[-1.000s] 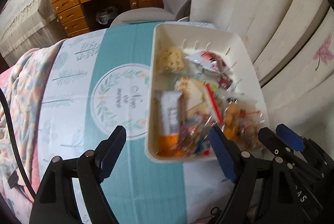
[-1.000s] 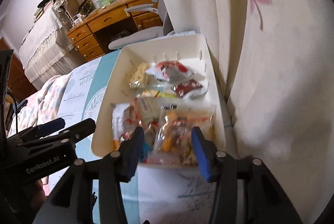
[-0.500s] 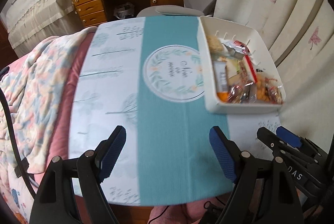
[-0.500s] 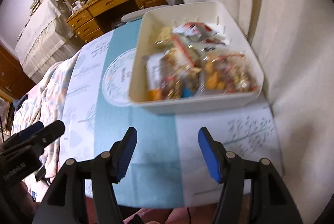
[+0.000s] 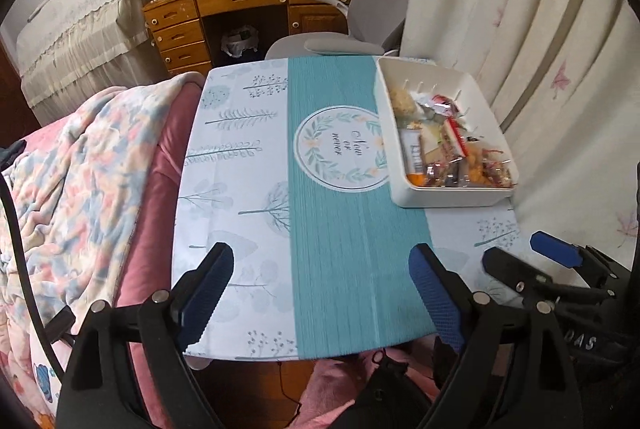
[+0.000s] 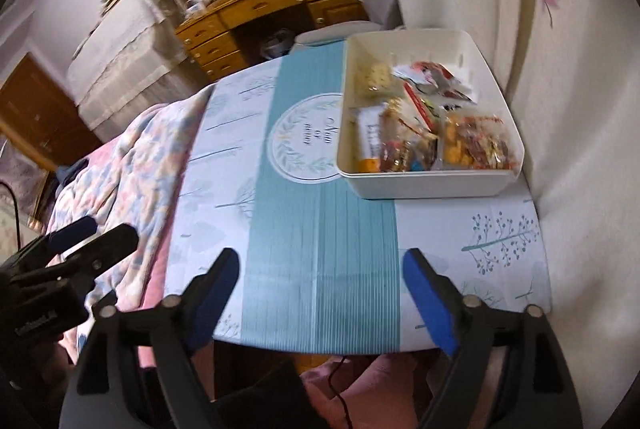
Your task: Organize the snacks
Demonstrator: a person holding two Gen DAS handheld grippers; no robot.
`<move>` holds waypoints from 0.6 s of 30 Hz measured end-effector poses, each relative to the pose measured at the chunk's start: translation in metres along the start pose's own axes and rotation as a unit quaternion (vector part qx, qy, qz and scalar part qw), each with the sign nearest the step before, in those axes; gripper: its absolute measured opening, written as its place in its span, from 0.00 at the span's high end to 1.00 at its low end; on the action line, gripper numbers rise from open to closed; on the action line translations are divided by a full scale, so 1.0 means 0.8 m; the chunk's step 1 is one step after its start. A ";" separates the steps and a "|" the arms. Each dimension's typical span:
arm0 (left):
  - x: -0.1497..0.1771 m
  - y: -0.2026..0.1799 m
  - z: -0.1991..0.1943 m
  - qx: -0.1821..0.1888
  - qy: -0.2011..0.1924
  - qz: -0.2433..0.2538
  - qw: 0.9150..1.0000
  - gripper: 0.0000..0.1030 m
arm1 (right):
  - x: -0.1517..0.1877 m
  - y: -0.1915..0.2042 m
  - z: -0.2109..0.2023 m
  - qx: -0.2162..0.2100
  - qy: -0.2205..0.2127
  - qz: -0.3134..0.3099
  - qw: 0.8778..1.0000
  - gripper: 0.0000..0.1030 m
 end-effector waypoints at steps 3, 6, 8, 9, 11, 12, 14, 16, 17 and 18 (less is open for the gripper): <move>0.004 -0.011 -0.013 -0.014 -0.007 -0.001 1.000 0.12 | 0.002 0.005 -0.022 -0.005 -0.004 -0.013 1.000 0.10; 0.008 -0.018 -0.023 -0.021 -0.012 -0.011 1.000 0.12 | 0.003 0.003 -0.041 -0.008 -0.010 -0.018 1.000 0.09; 0.008 -0.022 -0.028 -0.031 -0.017 -0.015 0.999 0.11 | 0.005 0.001 -0.057 -0.001 -0.020 -0.023 1.000 0.07; 0.008 -0.023 -0.031 -0.039 -0.020 -0.018 0.999 0.10 | 0.007 0.001 -0.063 0.003 -0.022 -0.026 0.999 0.06; 0.008 -0.026 -0.033 -0.047 -0.025 -0.022 0.998 0.09 | 0.012 0.000 -0.071 0.012 -0.024 -0.029 0.999 0.04; 0.008 -0.029 -0.034 -0.051 -0.026 -0.023 0.998 0.09 | 0.013 -0.002 -0.073 0.015 -0.026 -0.029 0.999 0.02; 0.008 -0.034 -0.035 -0.066 -0.036 -0.025 0.997 0.09 | 0.013 -0.008 -0.076 0.025 -0.030 -0.025 0.999 0.00; 0.007 -0.035 -0.036 -0.077 -0.043 -0.025 0.996 0.09 | 0.012 -0.015 -0.076 0.027 -0.033 -0.016 0.999 0.00; 0.007 -0.035 -0.036 -0.077 -0.046 -0.028 0.996 0.09 | 0.011 -0.017 -0.075 0.029 -0.034 -0.012 0.999 0.00; 0.006 -0.035 -0.035 -0.076 -0.047 -0.030 0.996 0.09 | 0.011 -0.020 -0.074 0.031 -0.035 -0.008 0.999 0.00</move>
Point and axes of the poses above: each gripper's, at about its wrist camera, not at the fingertips, and z roughly the way its jaws point, y to its left, x to its underside, the point moved 3 cm from there along z, roughly the way its jaws point, and after that the axes turned 9 degrees about y, right-handed, at the moved point
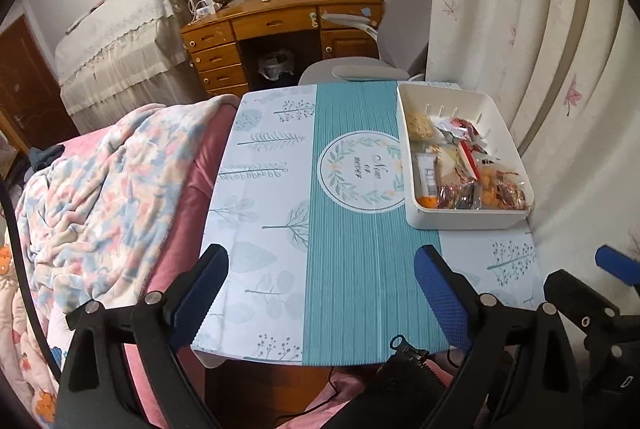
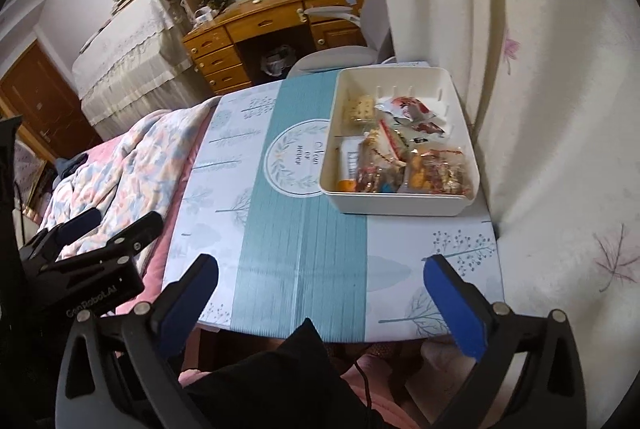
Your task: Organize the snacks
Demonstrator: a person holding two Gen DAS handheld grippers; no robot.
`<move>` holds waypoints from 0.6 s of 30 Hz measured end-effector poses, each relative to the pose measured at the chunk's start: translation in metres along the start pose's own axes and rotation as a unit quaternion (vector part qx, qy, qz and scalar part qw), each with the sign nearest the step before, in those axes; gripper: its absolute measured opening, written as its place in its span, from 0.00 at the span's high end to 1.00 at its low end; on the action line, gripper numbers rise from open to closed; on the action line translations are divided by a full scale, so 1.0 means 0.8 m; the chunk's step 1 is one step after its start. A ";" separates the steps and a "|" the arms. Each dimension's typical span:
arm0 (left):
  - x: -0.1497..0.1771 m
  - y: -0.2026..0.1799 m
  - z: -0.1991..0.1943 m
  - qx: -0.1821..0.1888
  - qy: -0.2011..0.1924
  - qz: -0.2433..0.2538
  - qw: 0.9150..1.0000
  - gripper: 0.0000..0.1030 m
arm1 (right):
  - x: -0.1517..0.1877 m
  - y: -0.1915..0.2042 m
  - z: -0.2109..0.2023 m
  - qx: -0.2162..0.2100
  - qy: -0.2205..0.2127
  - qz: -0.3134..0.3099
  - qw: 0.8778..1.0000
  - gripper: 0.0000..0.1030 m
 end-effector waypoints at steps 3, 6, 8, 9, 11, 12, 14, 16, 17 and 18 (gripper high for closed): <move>-0.003 0.001 0.002 -0.004 -0.004 -0.007 1.000 0.09 | -0.001 -0.006 0.000 0.001 -0.011 0.007 1.000 0.00; -0.005 -0.003 0.003 -0.004 -0.012 -0.006 1.000 0.09 | -0.004 -0.010 0.003 0.009 -0.018 0.007 1.000 0.00; -0.007 -0.005 0.002 -0.005 -0.018 -0.006 1.000 0.09 | -0.005 -0.010 0.004 0.006 -0.020 0.002 1.000 0.00; -0.008 -0.005 0.002 -0.005 -0.021 -0.007 1.000 0.09 | -0.006 -0.011 0.004 0.006 -0.023 0.001 1.000 0.00; -0.011 -0.007 0.001 -0.003 -0.025 -0.007 1.000 0.09 | -0.010 -0.011 0.001 0.004 -0.031 -0.005 0.999 0.00; -0.011 -0.007 0.000 -0.003 -0.025 -0.007 1.000 0.09 | -0.011 -0.010 0.000 0.004 -0.033 -0.007 0.999 0.00; -0.013 -0.009 -0.001 -0.004 -0.028 -0.008 1.000 0.09 | -0.013 -0.008 -0.001 0.003 -0.035 -0.012 0.999 0.00; -0.014 -0.010 0.000 -0.003 -0.028 -0.009 1.000 0.09 | -0.016 -0.010 0.000 0.002 -0.034 -0.015 0.999 0.00; -0.014 -0.009 -0.001 -0.002 -0.028 -0.008 1.000 0.09 | -0.017 -0.010 0.001 0.001 -0.034 -0.016 0.999 0.00; -0.014 -0.009 -0.001 -0.002 -0.028 -0.008 1.000 0.09 | -0.017 -0.011 0.001 0.000 -0.034 -0.016 0.999 0.00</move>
Point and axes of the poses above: each gripper's, at about its wrist camera, not at the fingertips, and z roughly the way its jaws point, y to its left, x to its underside, the point moved 3 cm from there along z, roughly the way its jaws point, and after that the axes turned 9 degrees about y, right-handed, at the moved point
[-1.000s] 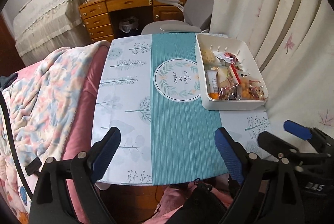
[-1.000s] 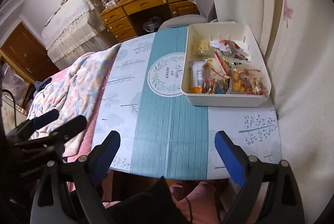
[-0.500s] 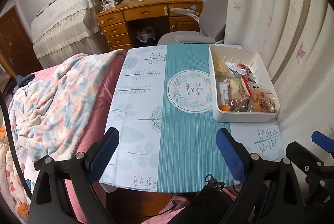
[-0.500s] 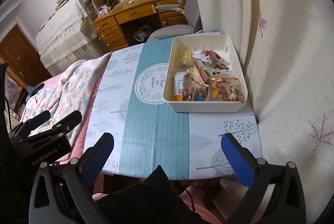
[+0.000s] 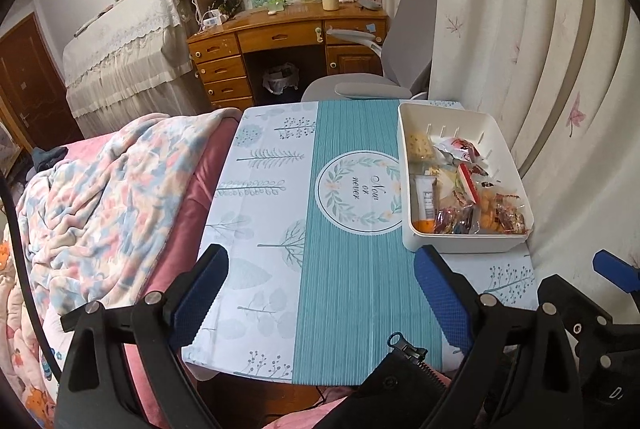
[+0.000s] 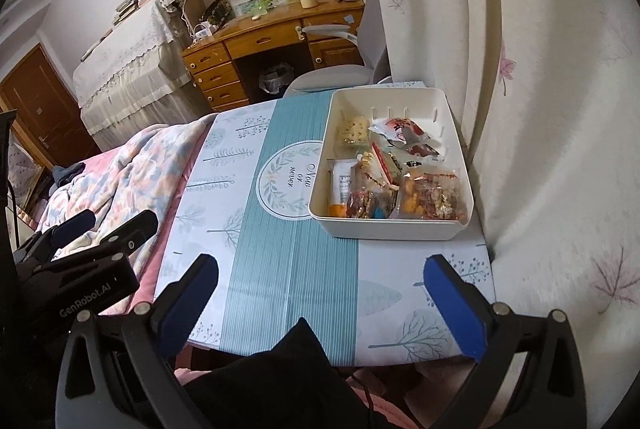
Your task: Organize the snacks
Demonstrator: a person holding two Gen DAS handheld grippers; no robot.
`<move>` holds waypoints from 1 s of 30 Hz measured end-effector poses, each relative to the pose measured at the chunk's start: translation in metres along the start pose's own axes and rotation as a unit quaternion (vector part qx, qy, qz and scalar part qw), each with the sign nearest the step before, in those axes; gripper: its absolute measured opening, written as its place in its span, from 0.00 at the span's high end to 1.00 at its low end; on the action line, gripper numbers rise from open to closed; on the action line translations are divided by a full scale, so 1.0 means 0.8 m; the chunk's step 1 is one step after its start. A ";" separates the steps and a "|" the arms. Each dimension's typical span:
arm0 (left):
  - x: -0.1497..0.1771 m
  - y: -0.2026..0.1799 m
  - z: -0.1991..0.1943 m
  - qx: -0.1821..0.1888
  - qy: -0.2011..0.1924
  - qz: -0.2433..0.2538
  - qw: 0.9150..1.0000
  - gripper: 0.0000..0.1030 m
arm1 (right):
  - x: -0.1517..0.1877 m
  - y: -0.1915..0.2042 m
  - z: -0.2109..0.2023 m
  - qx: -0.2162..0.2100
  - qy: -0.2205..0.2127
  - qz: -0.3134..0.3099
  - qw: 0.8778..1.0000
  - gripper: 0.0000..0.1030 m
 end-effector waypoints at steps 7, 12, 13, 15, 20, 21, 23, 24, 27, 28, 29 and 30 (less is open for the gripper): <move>-0.002 -0.003 0.000 0.001 0.001 -0.002 1.000 0.09 | -0.003 -0.003 0.003 -0.003 0.005 -0.006 1.000 0.00; -0.003 -0.010 0.002 0.003 0.002 -0.005 1.000 0.09 | -0.007 -0.004 0.003 -0.005 0.009 -0.011 1.000 0.00; -0.003 -0.010 0.002 0.003 0.002 -0.005 1.000 0.09 | -0.007 -0.004 0.004 -0.005 0.011 -0.012 1.000 0.00; -0.003 -0.010 0.002 0.003 0.003 -0.006 1.000 0.09 | -0.008 -0.005 0.005 -0.006 0.012 -0.013 1.000 0.00; -0.002 -0.013 0.004 0.003 0.004 -0.009 1.000 0.09 | -0.010 -0.005 0.008 -0.008 0.014 -0.017 1.000 0.00; -0.002 -0.011 0.004 0.002 0.004 -0.009 1.000 0.09 | -0.010 -0.005 0.008 -0.008 0.014 -0.018 1.000 0.00; -0.002 -0.012 0.003 0.004 0.004 -0.009 1.000 0.09 | -0.011 -0.005 0.009 -0.008 0.015 -0.018 1.000 0.00; -0.002 -0.010 0.004 0.004 0.004 -0.007 1.000 0.09 | -0.010 -0.004 0.008 -0.008 0.015 -0.017 1.000 0.00; -0.002 -0.010 0.004 0.004 0.004 -0.008 1.000 0.09 | -0.011 -0.004 0.008 -0.008 0.016 -0.017 1.000 0.00; -0.002 -0.012 0.004 0.004 0.004 -0.008 1.000 0.09 | -0.011 -0.004 0.009 -0.008 0.016 -0.017 1.000 0.00; -0.002 -0.010 0.004 0.004 0.004 -0.008 1.000 0.09 | -0.011 -0.004 0.008 -0.008 0.016 -0.016 1.000 0.00; -0.002 -0.011 0.004 0.005 0.004 -0.008 1.000 0.09 | -0.011 -0.004 0.009 -0.008 0.016 -0.016 1.000 0.00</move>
Point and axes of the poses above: each gripper's, at about its wrist camera, not at the fingertips, and z roughly the way its jaws point, y to its left, x to its underside, the point moved 3 cm from there along z, roughly the way its jaws point, and after that the axes turned 9 degrees about y, right-handed, at the moved point
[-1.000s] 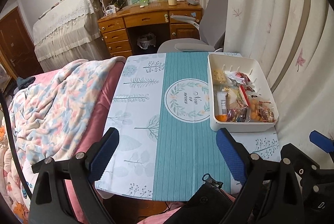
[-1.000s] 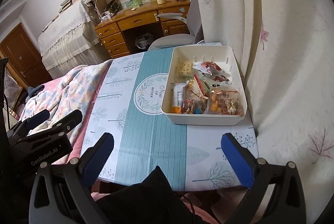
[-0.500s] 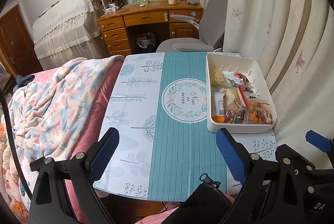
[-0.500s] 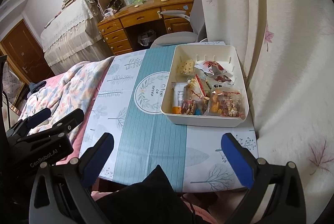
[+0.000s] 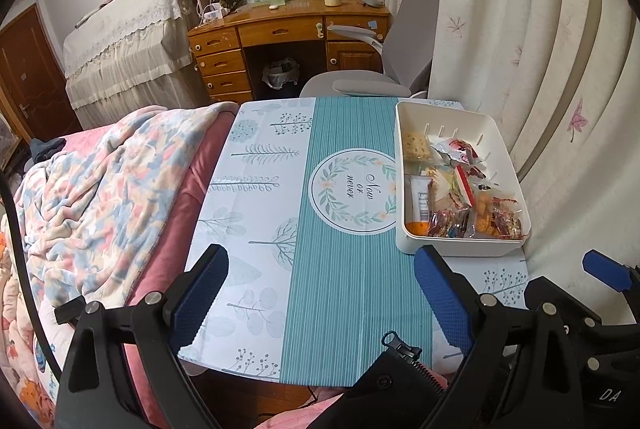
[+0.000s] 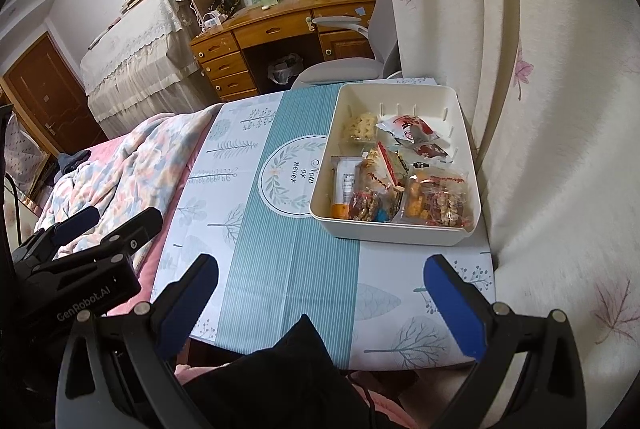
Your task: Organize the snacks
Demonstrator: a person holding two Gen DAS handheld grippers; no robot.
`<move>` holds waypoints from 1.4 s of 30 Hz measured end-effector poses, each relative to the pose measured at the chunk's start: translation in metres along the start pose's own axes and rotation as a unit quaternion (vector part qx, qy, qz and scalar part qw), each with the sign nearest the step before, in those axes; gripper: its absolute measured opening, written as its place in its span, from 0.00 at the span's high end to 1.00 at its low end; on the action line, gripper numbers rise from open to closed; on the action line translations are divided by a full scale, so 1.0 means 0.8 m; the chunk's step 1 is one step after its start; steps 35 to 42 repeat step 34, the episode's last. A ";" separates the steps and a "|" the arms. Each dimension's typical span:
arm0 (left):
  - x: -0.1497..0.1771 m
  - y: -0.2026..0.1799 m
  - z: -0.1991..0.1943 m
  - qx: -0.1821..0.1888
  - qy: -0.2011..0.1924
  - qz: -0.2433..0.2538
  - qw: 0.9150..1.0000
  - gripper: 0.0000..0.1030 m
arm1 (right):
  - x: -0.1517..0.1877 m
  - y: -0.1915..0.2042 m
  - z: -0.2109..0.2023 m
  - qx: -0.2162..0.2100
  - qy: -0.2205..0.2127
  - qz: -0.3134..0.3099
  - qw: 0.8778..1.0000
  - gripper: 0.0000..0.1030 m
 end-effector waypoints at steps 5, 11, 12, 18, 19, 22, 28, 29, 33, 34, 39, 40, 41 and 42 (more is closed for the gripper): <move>0.000 0.000 0.000 0.001 0.001 0.000 1.000 0.09 | 0.000 -0.001 0.001 0.000 0.001 0.000 1.000 0.00; 0.000 -0.004 0.002 0.000 0.002 -0.001 1.000 0.09 | -0.001 -0.001 0.001 0.000 0.002 0.000 1.000 0.00; 0.000 -0.002 0.002 0.000 0.002 -0.002 1.000 0.09 | -0.001 -0.001 0.001 0.000 0.002 0.000 1.000 0.00; 0.000 -0.003 0.002 0.000 0.002 -0.002 1.000 0.09 | 0.003 -0.001 0.005 -0.001 0.004 -0.001 1.000 0.00; -0.001 -0.002 0.002 0.000 0.002 -0.002 1.000 0.09 | 0.003 -0.001 0.005 -0.001 0.004 -0.001 1.000 0.00; 0.000 -0.003 0.002 0.000 0.002 -0.002 1.000 0.09 | 0.002 -0.001 0.005 -0.001 0.004 -0.001 1.000 0.00; -0.002 -0.002 0.002 0.000 0.003 -0.002 1.000 0.09 | 0.002 -0.001 0.005 -0.001 0.005 0.000 1.000 0.00; -0.001 -0.003 0.002 0.000 0.003 -0.002 1.000 0.09 | 0.001 -0.001 0.004 -0.001 0.005 0.000 1.000 0.00; -0.002 -0.003 0.004 -0.001 0.004 -0.003 1.000 0.09 | 0.003 -0.001 0.005 -0.001 0.006 0.000 1.000 0.00; -0.001 -0.004 0.004 -0.001 0.004 -0.003 1.000 0.09 | 0.003 -0.001 0.005 -0.001 0.006 0.000 1.000 0.00; -0.001 -0.004 0.004 -0.001 0.004 -0.003 1.000 0.09 | 0.003 -0.001 0.005 -0.001 0.006 0.000 1.000 0.00; -0.001 -0.004 0.004 -0.001 0.004 -0.003 1.000 0.09 | 0.003 -0.001 0.005 -0.001 0.006 0.000 1.000 0.00; -0.001 -0.004 0.004 -0.001 0.004 -0.003 1.000 0.09 | 0.003 -0.001 0.005 -0.001 0.006 0.000 1.000 0.00; -0.001 -0.004 0.004 -0.001 0.004 -0.003 1.000 0.09 | 0.003 -0.001 0.005 -0.001 0.006 0.000 1.000 0.00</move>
Point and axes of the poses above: each gripper's, at about its wrist camera, not at the fingertips, and z roughly the way its jaws point, y to its left, x to its underside, the point moved 3 cm from there along z, roughly the way its jaws point, and after that the axes turned 9 degrees about y, right-handed, at the moved point
